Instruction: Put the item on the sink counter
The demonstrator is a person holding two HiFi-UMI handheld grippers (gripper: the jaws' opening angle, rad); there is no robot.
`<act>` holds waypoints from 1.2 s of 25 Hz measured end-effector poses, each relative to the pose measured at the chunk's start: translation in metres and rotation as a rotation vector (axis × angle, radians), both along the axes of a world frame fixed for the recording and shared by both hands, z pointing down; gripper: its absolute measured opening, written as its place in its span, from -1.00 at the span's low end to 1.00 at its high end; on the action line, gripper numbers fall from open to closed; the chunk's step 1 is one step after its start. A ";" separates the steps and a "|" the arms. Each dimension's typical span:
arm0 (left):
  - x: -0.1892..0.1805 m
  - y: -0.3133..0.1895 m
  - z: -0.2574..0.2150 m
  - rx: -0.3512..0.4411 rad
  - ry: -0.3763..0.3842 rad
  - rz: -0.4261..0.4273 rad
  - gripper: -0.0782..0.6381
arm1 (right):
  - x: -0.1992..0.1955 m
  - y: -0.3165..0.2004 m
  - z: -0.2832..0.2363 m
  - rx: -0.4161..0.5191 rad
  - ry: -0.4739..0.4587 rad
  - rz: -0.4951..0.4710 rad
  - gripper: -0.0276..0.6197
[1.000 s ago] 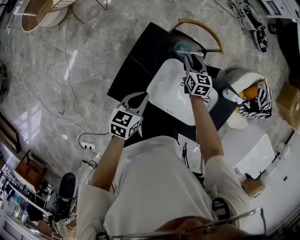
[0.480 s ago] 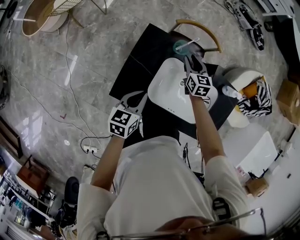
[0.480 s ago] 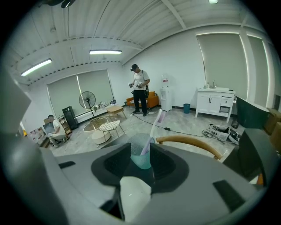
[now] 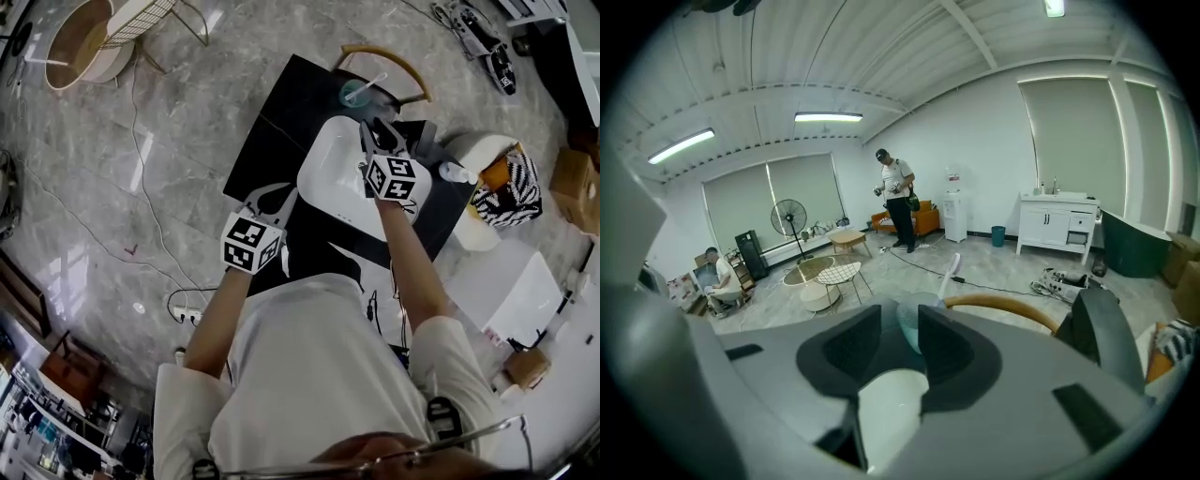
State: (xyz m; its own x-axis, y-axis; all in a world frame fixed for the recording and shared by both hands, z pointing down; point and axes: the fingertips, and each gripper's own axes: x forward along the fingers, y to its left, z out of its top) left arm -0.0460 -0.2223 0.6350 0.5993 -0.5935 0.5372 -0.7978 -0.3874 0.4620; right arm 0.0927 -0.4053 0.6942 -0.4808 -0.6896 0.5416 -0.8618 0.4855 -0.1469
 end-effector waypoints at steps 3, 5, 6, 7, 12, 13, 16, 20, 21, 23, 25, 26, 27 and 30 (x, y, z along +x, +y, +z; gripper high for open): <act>0.000 0.005 -0.007 0.017 0.004 0.019 -0.77 | -0.001 0.014 -0.014 0.008 -0.007 0.009 -0.53; 0.000 0.008 -0.013 0.031 0.006 0.031 -0.77 | -0.001 0.023 -0.024 0.017 -0.008 0.014 -0.56; 0.001 0.010 -0.016 0.038 0.007 0.037 -0.77 | -0.001 0.028 -0.028 0.021 -0.008 0.016 -0.57; 0.001 0.012 -0.019 0.044 0.008 0.043 -0.77 | -0.001 0.033 -0.033 0.025 -0.007 0.017 -0.60; -0.001 0.020 -0.036 0.077 0.025 0.060 -0.77 | 0.001 0.059 -0.060 0.050 -0.007 0.024 -0.71; -0.002 0.022 -0.039 0.083 0.027 0.063 -0.77 | 0.002 0.065 -0.065 0.054 -0.008 0.029 -0.72; -0.004 0.028 -0.047 0.100 0.029 0.077 -0.77 | 0.004 0.083 -0.080 0.062 -0.009 0.041 -0.77; -0.004 0.032 -0.059 0.124 0.044 0.099 -0.77 | 0.005 0.106 -0.099 0.078 -0.011 0.055 -0.79; -0.004 0.034 -0.063 0.132 0.048 0.105 -0.77 | 0.005 0.112 -0.104 0.082 -0.011 0.059 -0.80; 0.000 0.038 -0.071 0.147 0.055 0.121 -0.77 | 0.008 0.125 -0.115 0.088 -0.011 0.070 -0.80; 0.004 0.043 -0.077 0.160 0.061 0.141 -0.77 | 0.010 0.137 -0.124 0.096 -0.010 0.083 -0.81; 0.005 0.045 -0.079 0.166 0.063 0.151 -0.77 | 0.011 0.143 -0.128 0.101 -0.011 0.089 -0.82; 0.005 0.048 -0.081 0.170 0.064 0.160 -0.77 | 0.011 0.149 -0.132 0.104 -0.013 0.094 -0.83; 0.006 0.055 -0.086 0.180 0.070 0.176 -0.77 | 0.010 0.169 -0.142 0.111 -0.018 0.098 -0.86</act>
